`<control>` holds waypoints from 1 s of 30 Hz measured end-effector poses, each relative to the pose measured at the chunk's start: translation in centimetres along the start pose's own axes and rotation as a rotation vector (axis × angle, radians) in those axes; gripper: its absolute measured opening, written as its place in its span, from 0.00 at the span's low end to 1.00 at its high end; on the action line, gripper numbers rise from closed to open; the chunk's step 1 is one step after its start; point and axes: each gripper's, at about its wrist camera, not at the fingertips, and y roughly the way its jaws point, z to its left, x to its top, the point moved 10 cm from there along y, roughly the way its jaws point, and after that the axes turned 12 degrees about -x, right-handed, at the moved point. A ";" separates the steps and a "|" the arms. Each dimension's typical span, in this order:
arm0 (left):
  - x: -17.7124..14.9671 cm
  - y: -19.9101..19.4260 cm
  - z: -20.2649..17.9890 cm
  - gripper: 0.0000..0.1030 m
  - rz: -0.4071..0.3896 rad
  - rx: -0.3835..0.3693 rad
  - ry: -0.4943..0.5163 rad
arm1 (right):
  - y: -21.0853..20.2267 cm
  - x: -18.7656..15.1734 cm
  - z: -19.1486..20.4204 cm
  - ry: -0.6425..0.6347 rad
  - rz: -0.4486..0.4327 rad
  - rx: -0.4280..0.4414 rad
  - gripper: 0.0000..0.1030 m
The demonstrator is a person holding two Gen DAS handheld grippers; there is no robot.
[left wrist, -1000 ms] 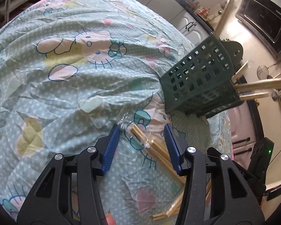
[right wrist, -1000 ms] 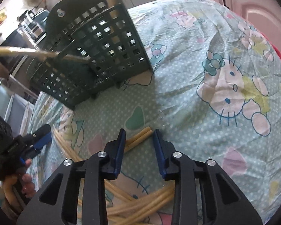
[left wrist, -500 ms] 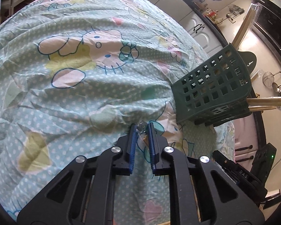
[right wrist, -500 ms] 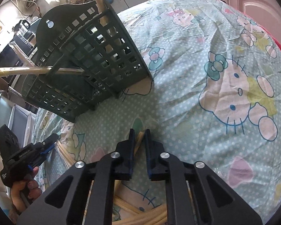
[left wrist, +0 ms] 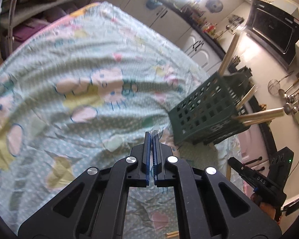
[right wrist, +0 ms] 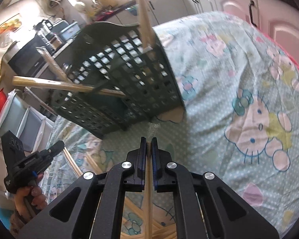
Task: Organize utensils
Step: 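Close the left gripper on a chopstick while the right gripper closes on another, then lift both held chopsticks upright and carry them above the green caddy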
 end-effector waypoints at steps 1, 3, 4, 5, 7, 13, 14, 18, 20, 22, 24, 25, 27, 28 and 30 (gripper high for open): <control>0.4 -0.6 -0.3 0.00 -0.015 -0.001 0.011 | -0.4 0.2 0.3 -0.010 -0.010 0.003 0.05; 0.9 -1.3 -0.8 0.00 -0.035 -0.004 0.025 | -1.0 0.8 0.7 -0.035 -0.032 0.008 0.05; 1.2 -1.8 -1.2 0.00 -0.048 -0.008 0.034 | -1.4 0.9 1.0 -0.048 -0.044 0.010 0.05; 1.4 -2.2 -1.5 0.00 -0.058 -0.010 0.043 | -1.8 1.2 1.3 -0.062 -0.056 0.010 0.06; 1.9 -3.0 -2.3 0.00 -0.079 -0.016 0.060 | -2.6 1.4 1.8 -0.087 -0.079 0.013 0.05; 3.0 -5.0 -5.1 0.00 -0.133 -0.049 0.113 | -4.4 1.5 3.1 -0.138 -0.125 0.028 0.05; 3.1 -5.4 -5.6 0.00 -0.139 -0.053 0.124 | -4.8 1.3 2.9 -0.141 -0.129 0.030 0.05; 3.3 -6.4 -7.5 0.00 -0.158 -0.072 0.164 | -5.9 1.2 3.7 -0.165 -0.148 0.041 0.05; 3.5 -7.0 -8.6 0.00 -0.168 -0.082 0.187 | -6.3 1.4 4.1 -0.173 -0.154 0.049 0.05; 3.5 -7.5 -9.5 0.00 -0.176 -0.096 0.205 | -6.8 1.4 4.4 -0.182 -0.163 0.055 0.05; 3.6 -8.0 -10.4 0.00 -0.182 -0.111 0.219 | -7.4 1.5 4.8 -0.193 -0.176 0.063 0.05; 3.6 -8.3 -11.2 0.00 -0.186 -0.121 0.233 | -7.8 1.6 5.0 -0.199 -0.184 0.068 0.05; 3.6 -8.6 -12.0 0.00 -0.189 -0.132 0.248 | -8.5 1.7 5.4 -0.209 -0.201 0.075 0.05; 3.6 -8.8 -12.6 0.00 -0.191 -0.141 0.257 | -8.9 1.7 5.5 -0.213 -0.210 0.080 0.05; 3.6 -9.1 -13.5 0.00 -0.194 -0.156 0.271 | -9.7 1.9 5.8 -0.218 -0.227 0.089 0.05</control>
